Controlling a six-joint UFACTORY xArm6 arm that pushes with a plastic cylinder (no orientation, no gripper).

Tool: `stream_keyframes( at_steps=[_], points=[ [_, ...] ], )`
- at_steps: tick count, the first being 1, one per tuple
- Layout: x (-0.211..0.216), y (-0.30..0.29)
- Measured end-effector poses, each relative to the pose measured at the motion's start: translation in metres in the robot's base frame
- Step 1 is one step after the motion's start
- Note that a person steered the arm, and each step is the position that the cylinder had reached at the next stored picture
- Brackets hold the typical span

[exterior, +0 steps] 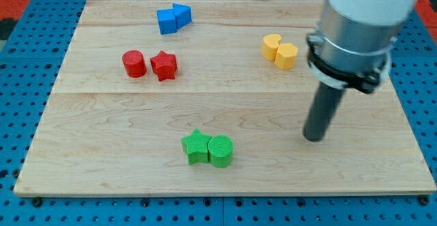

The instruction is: Move the green circle slighty towards to the top left

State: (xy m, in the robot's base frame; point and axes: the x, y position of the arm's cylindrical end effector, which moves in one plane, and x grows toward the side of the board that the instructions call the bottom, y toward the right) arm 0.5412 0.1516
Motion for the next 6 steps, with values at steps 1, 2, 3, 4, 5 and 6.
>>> stream_keyframes(
  at_steps=[1, 2, 3, 4, 5, 6],
  points=[
    [0.026, 0.013],
    [0.038, -0.021],
    [0.038, -0.064],
    [0.038, -0.104],
    [0.036, -0.116],
    [0.012, -0.116]
  ],
)
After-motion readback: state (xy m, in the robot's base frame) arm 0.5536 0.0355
